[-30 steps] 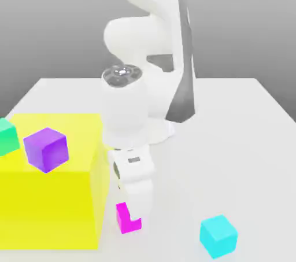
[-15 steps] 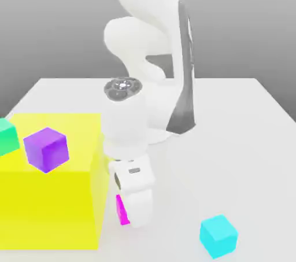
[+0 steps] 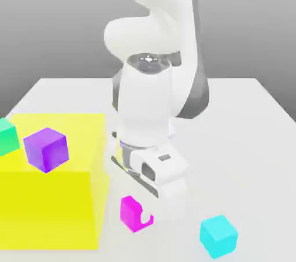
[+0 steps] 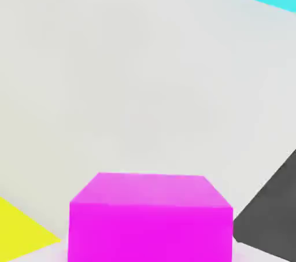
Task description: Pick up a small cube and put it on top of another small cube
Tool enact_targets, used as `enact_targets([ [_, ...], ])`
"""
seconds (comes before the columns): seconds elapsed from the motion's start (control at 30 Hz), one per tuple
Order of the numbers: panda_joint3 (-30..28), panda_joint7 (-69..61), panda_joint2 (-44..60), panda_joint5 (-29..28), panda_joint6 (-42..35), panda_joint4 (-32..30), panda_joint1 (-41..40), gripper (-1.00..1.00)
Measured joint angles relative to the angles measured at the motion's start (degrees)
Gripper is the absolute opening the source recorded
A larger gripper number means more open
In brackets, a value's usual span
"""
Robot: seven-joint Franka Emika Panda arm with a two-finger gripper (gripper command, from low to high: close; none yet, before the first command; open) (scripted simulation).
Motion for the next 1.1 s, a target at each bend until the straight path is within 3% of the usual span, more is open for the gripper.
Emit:
enact_targets([
  [0.23, -1.9, -6.0, -1.5, -6.6, -6.0, 7.7, 0.3, -1.0],
  [0.53, -7.4, -20.3, -11.6, -0.4, -27.5, 15.1, -11.6, -1.0],
  [0.83, -12.6, -24.3, -21.3, 2.6, -43.8, 17.0, -18.7, -1.0],
  [0.97, -14.1, -25.4, -18.7, 4.1, -37.5, 12.6, -19.1, -1.0],
  [1.0, -14.3, -25.6, -18.1, 4.4, -36.0, 11.7, -19.2, 1.0],
  [1.1, -14.3, -25.6, -18.1, 4.4, -36.0, 11.7, -19.2, 1.0],
])
